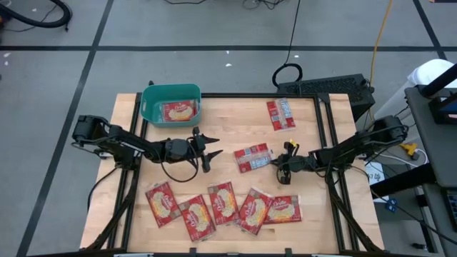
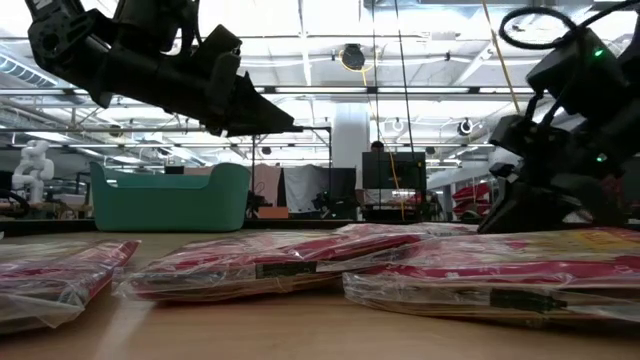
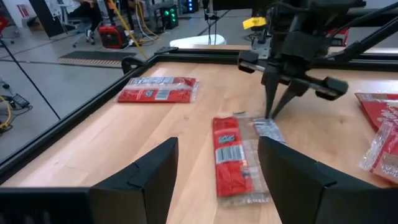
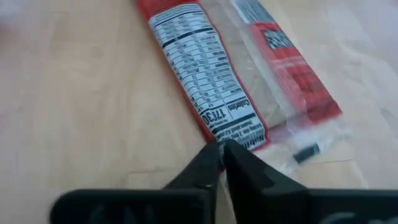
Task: Sort popcorn bags into baskets
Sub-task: Put the red popcorn bag into the green bin
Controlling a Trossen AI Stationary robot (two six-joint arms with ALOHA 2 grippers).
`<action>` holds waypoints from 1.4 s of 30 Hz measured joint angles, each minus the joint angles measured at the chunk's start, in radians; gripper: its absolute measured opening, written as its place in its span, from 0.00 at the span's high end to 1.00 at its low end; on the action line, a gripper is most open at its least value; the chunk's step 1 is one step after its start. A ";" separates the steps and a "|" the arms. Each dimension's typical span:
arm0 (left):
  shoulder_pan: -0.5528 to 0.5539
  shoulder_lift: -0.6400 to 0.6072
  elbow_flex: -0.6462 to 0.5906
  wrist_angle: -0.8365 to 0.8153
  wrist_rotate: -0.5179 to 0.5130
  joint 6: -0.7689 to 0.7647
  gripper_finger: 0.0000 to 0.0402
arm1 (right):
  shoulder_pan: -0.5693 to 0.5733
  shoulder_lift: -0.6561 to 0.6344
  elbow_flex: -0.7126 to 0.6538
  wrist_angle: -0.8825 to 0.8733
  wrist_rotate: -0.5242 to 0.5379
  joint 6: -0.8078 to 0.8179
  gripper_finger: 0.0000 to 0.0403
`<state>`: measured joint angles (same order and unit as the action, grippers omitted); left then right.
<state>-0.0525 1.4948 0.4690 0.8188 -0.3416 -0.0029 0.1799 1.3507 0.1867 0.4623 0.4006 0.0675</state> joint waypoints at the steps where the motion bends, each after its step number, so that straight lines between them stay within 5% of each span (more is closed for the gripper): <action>1: 0.000 0.000 0.000 0.005 0.000 0.000 0.44 | -0.009 0.001 0.000 0.017 -0.005 -0.004 0.97; 9: -0.002 0.029 0.000 0.020 0.000 0.021 0.41 | -0.075 -0.008 -0.001 0.207 -0.008 -0.003 1.00; 18: -0.002 0.192 0.087 0.023 0.000 -0.006 0.36 | -0.107 -0.019 0.042 0.056 -0.031 -0.047 0.99; 23: 0.003 0.340 0.239 -0.031 0.000 -0.007 0.44 | -0.108 -0.028 0.069 -0.076 0.028 -0.206 0.91; 29: 0.040 0.418 0.389 -0.318 0.001 -0.057 0.61 | -0.106 -0.079 0.071 -0.144 0.071 -0.323 0.78; 36: 0.086 0.418 0.399 -0.405 0.124 -0.072 0.76 | -0.106 -0.077 0.070 -0.232 0.119 -0.462 0.66; 42: 0.109 0.435 0.397 -0.411 0.208 -0.049 0.78 | -0.109 -0.061 0.071 -0.159 0.024 -0.616 0.61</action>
<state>0.0560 1.9299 0.8658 0.4078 -0.1332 -0.0521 0.0711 1.2898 0.2573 0.3029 0.4246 -0.5481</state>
